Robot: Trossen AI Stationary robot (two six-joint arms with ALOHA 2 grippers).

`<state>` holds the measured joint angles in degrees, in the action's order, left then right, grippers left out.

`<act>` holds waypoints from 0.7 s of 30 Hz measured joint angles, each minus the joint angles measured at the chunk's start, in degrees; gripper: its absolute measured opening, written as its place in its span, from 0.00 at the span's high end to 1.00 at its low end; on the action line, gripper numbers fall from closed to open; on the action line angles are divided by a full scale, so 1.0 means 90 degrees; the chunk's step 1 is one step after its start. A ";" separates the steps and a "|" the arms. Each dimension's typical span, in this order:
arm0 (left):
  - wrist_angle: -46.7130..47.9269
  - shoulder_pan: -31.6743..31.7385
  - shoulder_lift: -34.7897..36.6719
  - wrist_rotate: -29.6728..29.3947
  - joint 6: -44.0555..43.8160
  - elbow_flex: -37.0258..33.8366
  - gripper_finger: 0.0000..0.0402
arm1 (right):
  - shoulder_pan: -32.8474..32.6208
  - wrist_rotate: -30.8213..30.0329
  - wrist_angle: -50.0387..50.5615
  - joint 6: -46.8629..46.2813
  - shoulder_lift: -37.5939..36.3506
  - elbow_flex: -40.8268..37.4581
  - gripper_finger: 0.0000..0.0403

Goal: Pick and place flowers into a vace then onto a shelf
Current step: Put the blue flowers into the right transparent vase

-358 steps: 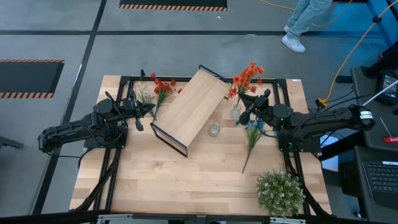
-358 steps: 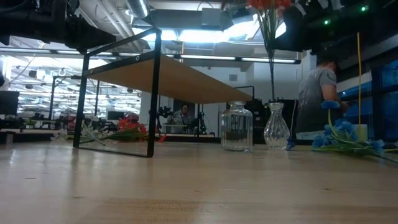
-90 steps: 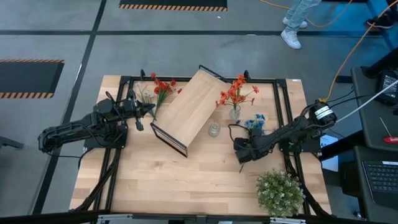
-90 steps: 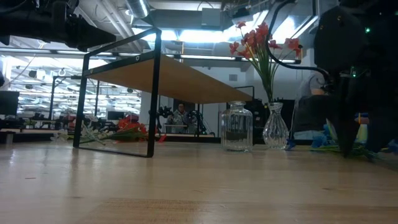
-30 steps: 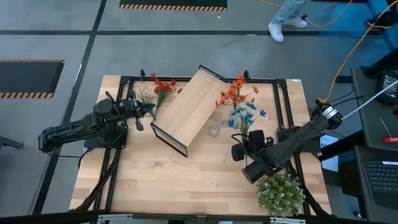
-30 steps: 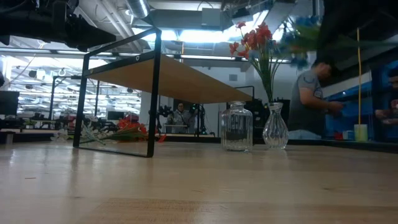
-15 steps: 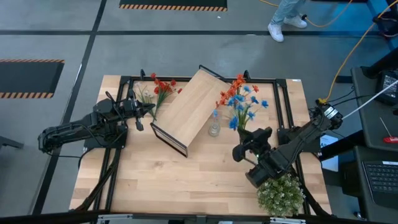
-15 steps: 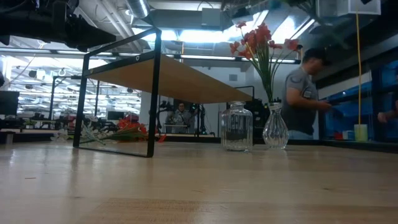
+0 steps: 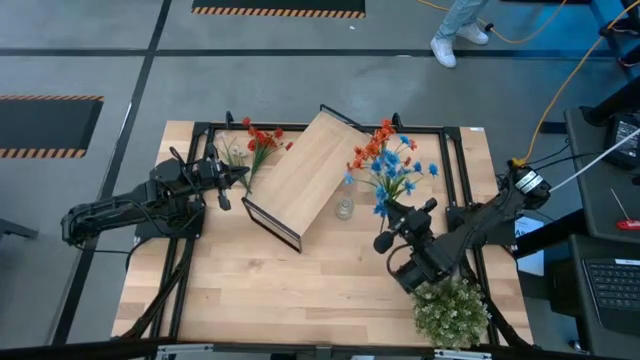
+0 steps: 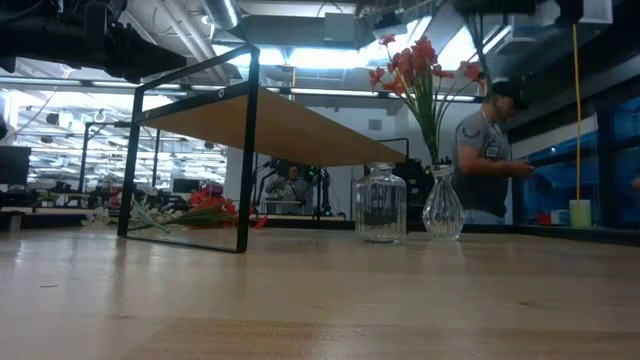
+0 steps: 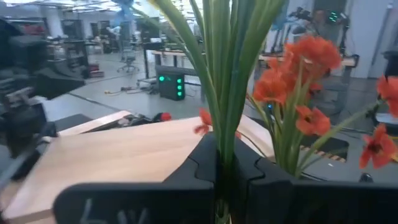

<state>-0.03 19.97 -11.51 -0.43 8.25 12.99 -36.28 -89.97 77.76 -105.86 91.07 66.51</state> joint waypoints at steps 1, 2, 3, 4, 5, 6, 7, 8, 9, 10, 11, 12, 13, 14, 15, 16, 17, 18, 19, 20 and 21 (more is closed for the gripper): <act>0.0000 0.0002 0.0000 0.0000 0.0000 0.0000 0.99 | 0.0050 0.0002 -0.0026 -0.0041 0.0000 -0.0069 0.98; -0.0004 0.0000 -0.0001 -0.0002 0.0000 0.0000 0.99 | 0.0092 0.0000 -0.0023 -0.0088 0.0000 -0.0127 0.98; -0.0013 0.0002 -0.0001 0.0000 0.0000 0.0000 0.99 | 0.0140 0.0002 0.0005 -0.0150 0.0000 -0.0155 0.98; -0.0017 0.0002 0.0000 0.0000 0.0000 0.0000 0.99 | 0.0202 0.0001 0.0021 -0.0167 0.0000 -0.0166 0.98; -0.0015 0.0000 -0.0001 -0.0001 -0.0001 0.0000 0.99 | 0.0267 -0.0003 0.0021 -0.0164 0.0000 -0.0167 0.98; -0.0015 0.0002 0.0000 0.0000 0.0000 0.0001 0.99 | 0.0343 -0.0007 0.0021 -0.0157 0.0000 -0.0167 0.98; -0.0016 0.0000 0.0000 0.0000 0.0000 0.0000 0.99 | 0.0420 -0.0005 0.0022 -0.0112 0.0000 -0.0167 0.98; -0.0015 0.0000 -0.0002 0.0000 0.0000 0.0000 0.99 | 0.0504 -0.0005 0.0024 -0.0040 0.0000 -0.0167 0.98; -0.0015 0.0000 0.0000 0.0000 0.0000 0.0000 0.99 | 0.0578 -0.0007 0.0023 0.0014 0.0000 -0.0167 0.98; -0.0017 0.0000 0.0000 0.0000 0.0000 0.0000 0.99 | 0.0656 -0.0005 0.0026 0.0131 0.0000 -0.0166 0.98; -0.0015 0.0000 -0.0002 0.0000 0.0000 0.0000 0.99 | 0.0714 -0.0005 0.0049 0.0206 0.0000 -0.0164 0.98; -0.0016 0.0001 -0.0002 0.0000 0.0000 0.0000 0.99 | 0.0756 -0.0006 0.0088 0.0296 0.0000 -0.0161 0.98; -0.0017 0.0000 -0.0002 -0.0001 0.0000 0.0000 0.99 | 0.0782 -0.0005 0.0145 0.0306 0.0000 -0.0159 0.98; -0.0015 0.0001 -0.0001 0.0000 0.0000 0.0001 0.99 | 0.0785 -0.0004 0.0217 0.0286 -0.0020 -0.0159 0.98; -0.0015 0.0002 -0.0001 -0.0002 0.0000 0.0000 0.99 | 0.0785 0.0000 0.0262 0.0267 -0.0052 -0.0152 0.98; -0.0017 0.0002 0.0000 0.0000 0.0000 0.0000 0.99 | 0.0781 -0.0002 0.0314 0.0269 -0.0086 -0.0096 0.98; -0.0015 0.0002 -0.0002 0.0000 0.0000 0.0000 0.99 | 0.0766 -0.0010 0.0361 0.0290 -0.0120 -0.0036 0.98; -0.0017 0.0000 -0.0002 0.0000 0.0002 0.0000 0.99 | 0.0740 -0.0008 0.0463 0.0322 -0.0139 0.0039 0.98; -0.0017 0.0002 -0.0002 0.0000 0.0002 0.0000 0.99 | 0.0701 -0.0004 0.0584 0.0338 -0.0152 0.0129 0.98; -0.0015 0.0002 -0.0002 -0.0002 0.0002 0.0000 0.99 | 0.0657 -0.0002 0.0703 0.0349 -0.0173 0.0231 0.98; -0.0016 0.0002 -0.0002 0.0000 0.0002 0.0000 0.99 | 0.0616 -0.0005 0.0829 0.0402 -0.0191 0.0346 0.98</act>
<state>-0.18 19.99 -11.53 -0.43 8.27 12.99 -30.74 -90.02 85.23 -102.25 89.35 69.63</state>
